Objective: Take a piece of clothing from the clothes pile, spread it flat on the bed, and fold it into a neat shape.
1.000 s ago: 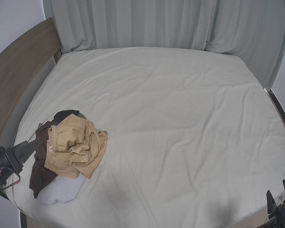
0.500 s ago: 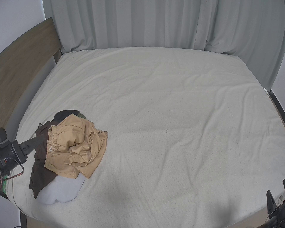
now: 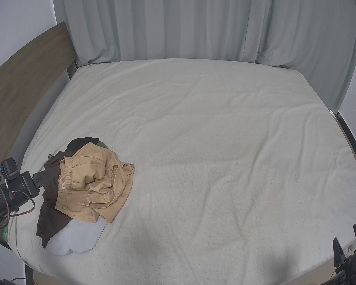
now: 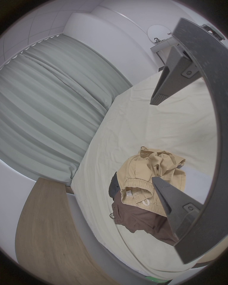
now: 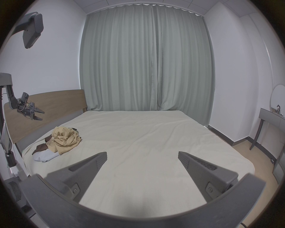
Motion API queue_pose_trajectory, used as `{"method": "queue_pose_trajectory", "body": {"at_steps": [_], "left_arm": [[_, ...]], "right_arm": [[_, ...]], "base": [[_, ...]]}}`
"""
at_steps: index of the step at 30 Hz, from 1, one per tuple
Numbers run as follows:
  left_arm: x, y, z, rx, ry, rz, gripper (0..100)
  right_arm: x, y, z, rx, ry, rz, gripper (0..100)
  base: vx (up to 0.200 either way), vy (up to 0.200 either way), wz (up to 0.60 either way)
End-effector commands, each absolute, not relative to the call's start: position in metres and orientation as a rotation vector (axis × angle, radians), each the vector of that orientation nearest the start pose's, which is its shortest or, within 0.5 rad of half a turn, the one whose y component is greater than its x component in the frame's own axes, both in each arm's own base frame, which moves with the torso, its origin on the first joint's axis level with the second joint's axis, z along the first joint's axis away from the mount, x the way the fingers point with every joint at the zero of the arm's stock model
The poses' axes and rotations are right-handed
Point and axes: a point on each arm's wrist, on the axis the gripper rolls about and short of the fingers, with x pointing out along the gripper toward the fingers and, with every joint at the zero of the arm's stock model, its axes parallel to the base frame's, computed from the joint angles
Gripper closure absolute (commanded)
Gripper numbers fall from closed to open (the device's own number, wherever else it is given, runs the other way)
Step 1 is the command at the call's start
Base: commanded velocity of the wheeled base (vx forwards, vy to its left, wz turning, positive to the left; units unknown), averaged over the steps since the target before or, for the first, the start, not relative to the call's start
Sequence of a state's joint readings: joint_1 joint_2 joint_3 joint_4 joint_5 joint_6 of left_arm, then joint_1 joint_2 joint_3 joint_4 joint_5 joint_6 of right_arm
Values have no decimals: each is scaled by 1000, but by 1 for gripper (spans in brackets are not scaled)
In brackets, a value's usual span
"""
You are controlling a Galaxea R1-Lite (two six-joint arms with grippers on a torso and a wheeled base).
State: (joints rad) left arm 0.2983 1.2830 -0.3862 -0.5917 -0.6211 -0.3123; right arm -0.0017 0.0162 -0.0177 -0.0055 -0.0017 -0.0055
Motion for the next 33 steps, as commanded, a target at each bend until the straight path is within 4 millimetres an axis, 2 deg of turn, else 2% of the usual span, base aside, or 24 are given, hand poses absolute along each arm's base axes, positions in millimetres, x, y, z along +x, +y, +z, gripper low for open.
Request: {"method": "queue_pose_trajectory", "body": {"at_steps": [1,18,20,25,33], "left_arm": [[191,45,153,-472,379,-267,0],[234,58,118,-468,423,-265,0],[246,61,111,-465,419,-261,0],[262,67,106,-458,398,-258,0],[274,73,102,-460,398,-250,0]], "right_arm": [[-23,0,76,-5,-6,-3,0],[-23,0,76,-5,-6,-3,0],[-23,0,76,-5,-6,-3,0],[-23,0,76,-5,-6,-3,0],[-23,0,76,-5,-6,-3,0]], "base": [[0,0,0],[0,0,0],[0,0,0],[0,0,0],[0,0,0]]}}
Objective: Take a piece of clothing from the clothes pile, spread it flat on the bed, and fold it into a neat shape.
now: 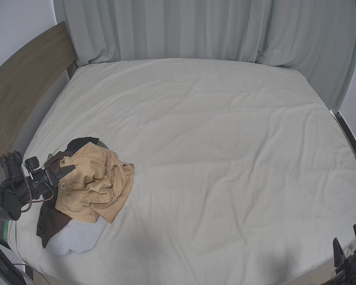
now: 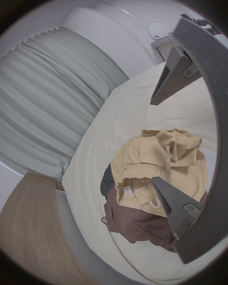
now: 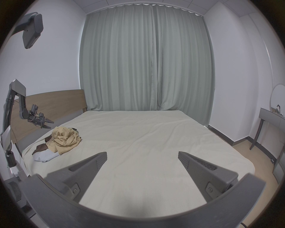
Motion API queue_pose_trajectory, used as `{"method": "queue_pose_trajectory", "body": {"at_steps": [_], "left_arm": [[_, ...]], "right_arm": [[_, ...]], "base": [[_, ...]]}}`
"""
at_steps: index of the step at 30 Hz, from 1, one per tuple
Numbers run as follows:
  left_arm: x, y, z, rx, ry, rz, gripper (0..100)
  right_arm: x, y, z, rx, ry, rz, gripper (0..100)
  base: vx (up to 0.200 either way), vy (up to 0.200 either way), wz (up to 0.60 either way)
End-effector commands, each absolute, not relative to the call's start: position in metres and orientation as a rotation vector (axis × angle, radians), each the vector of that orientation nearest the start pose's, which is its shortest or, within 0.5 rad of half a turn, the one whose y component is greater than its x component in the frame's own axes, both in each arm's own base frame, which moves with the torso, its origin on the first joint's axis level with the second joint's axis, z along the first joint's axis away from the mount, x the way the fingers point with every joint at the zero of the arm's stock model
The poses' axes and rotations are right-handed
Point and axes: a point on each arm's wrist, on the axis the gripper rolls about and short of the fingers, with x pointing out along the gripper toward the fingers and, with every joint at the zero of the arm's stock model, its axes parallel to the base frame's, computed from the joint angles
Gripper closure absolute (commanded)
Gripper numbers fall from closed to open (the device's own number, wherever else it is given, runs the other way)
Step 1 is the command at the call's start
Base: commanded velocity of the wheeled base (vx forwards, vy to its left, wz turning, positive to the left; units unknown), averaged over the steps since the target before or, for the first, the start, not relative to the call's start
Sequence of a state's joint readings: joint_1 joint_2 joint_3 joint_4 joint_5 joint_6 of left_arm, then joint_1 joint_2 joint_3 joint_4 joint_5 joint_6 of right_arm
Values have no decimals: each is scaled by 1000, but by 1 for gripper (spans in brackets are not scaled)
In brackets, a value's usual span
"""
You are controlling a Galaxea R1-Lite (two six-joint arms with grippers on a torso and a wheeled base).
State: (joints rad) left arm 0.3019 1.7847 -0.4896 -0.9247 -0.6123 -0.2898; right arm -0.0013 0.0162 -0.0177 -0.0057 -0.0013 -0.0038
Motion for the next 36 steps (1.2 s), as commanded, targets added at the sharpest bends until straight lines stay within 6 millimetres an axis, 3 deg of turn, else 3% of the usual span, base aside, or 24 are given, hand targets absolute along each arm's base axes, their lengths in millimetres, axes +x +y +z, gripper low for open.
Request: {"method": "queue_pose_trajectory", "body": {"at_steps": [1,22,36], "left_arm": [[276,73,100,-462,403,-249,0],[318,79,95,-441,375,-268,0],[325,64,93,-439,391,-314,0]], "right_arm": [[-23,0,76,-5,-6,-3,0],[-23,0,76,-5,-6,-3,0],[-23,0,76,-6,-6,-2,0]], "base": [[0,0,0],[0,0,0],[0,0,0]]}}
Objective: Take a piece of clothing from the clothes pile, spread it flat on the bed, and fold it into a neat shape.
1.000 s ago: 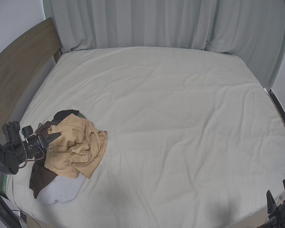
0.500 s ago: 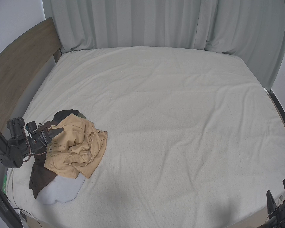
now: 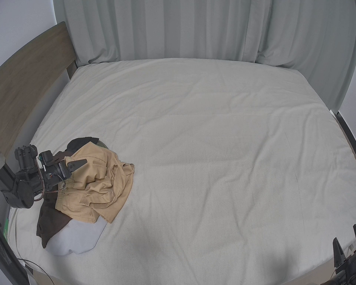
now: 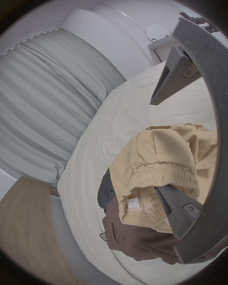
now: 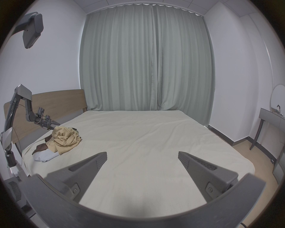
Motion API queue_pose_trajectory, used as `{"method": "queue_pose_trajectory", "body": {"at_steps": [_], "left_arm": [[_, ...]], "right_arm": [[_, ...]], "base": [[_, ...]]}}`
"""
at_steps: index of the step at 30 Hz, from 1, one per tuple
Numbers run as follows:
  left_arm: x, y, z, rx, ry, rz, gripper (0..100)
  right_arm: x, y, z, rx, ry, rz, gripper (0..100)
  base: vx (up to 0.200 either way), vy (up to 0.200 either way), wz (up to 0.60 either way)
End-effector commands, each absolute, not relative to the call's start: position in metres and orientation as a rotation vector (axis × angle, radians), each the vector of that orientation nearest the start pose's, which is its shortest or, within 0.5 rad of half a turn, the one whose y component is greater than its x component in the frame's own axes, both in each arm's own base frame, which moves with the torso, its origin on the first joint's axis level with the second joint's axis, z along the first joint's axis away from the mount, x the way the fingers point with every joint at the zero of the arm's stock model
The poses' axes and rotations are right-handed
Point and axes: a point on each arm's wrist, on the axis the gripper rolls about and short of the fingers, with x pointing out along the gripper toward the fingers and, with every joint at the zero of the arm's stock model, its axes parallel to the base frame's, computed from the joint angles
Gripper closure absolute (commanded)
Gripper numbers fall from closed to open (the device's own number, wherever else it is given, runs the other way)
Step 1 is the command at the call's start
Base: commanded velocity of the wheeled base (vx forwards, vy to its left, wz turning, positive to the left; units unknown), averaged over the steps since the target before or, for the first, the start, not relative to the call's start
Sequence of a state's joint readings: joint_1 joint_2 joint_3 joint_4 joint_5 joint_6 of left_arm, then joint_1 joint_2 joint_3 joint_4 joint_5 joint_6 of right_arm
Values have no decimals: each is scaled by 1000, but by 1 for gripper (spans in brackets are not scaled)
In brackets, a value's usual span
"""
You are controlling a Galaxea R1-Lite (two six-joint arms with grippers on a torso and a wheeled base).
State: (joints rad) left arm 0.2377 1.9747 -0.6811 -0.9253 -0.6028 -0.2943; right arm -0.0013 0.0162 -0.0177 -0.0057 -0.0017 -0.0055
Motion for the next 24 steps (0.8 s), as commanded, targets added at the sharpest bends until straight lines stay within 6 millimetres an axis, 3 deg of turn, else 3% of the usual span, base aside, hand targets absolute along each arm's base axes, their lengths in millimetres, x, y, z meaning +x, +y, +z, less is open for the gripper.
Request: {"method": "queue_pose_trajectory", "body": {"at_steps": [1,18,19,24], "left_arm": [[325,64,93,-438,390,-314,0],[331,66,87,-441,386,-314,0],[332,66,86,-442,387,-314,100],[332,66,87,-456,385,-299,100]], "right_arm": [[-23,0,76,-6,-6,-3,0],[-23,0,76,-6,-6,-3,0],[-23,0,76,-6,-6,-3,0],[-23,0,76,-6,-6,-3,0]], "base": [[0,0,0],[0,0,0],[0,0,0],[0,0,0]]}}
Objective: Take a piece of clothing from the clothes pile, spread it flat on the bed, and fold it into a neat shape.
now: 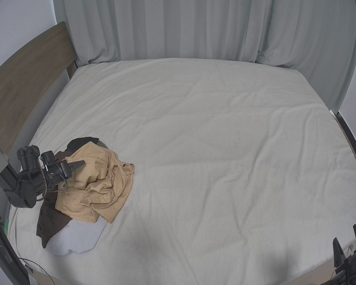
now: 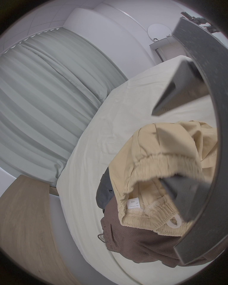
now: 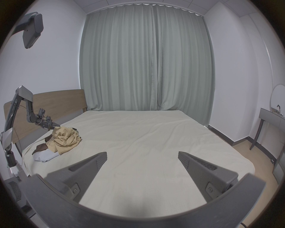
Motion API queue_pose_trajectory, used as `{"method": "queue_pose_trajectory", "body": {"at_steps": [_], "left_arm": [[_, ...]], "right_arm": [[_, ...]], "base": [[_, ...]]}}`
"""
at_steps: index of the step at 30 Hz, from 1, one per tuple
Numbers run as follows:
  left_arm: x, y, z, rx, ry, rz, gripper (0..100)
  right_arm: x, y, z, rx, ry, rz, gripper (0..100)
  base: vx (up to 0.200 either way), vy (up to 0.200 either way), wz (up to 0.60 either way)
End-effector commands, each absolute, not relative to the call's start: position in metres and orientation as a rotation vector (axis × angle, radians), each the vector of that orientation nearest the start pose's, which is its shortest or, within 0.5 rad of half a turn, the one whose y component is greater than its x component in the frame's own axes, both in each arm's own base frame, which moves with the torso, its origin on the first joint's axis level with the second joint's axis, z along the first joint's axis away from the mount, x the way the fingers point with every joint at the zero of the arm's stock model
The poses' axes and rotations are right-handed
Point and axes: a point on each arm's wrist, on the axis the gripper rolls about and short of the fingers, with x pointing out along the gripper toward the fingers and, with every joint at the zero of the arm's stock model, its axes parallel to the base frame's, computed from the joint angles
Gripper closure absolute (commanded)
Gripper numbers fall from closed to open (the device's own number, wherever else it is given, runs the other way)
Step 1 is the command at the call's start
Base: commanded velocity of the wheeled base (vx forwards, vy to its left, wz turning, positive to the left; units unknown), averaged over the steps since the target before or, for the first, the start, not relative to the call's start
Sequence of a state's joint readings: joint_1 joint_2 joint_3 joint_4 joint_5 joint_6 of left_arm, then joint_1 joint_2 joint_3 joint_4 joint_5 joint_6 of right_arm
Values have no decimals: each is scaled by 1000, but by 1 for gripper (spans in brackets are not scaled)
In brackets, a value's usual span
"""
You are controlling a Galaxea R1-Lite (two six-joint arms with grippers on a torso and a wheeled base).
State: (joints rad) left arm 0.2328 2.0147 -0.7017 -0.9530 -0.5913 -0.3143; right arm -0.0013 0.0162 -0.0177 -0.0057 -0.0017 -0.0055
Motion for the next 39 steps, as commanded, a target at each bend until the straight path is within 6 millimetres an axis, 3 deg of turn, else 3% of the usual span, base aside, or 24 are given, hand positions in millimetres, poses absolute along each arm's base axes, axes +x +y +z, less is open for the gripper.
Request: {"method": "queue_pose_trajectory", "body": {"at_steps": [1,10,19,24,39], "left_arm": [[332,66,88,-456,383,-299,100],[327,61,92,-450,378,-314,100],[296,36,120,-468,305,-392,100],[279,25,126,-459,288,-426,100],[251,-1,144,-455,261,-516,100]], "right_arm": [[-23,0,76,-6,-6,-3,0],[-23,0,76,-6,-6,-3,0],[-23,0,76,-6,-6,-3,0],[-23,0,76,-6,-6,-3,0],[-23,0,76,-5,-6,-2,0]], "base": [[0,0,0],[0,0,0],[0,0,0],[0,0,0],[0,0,0]]}}
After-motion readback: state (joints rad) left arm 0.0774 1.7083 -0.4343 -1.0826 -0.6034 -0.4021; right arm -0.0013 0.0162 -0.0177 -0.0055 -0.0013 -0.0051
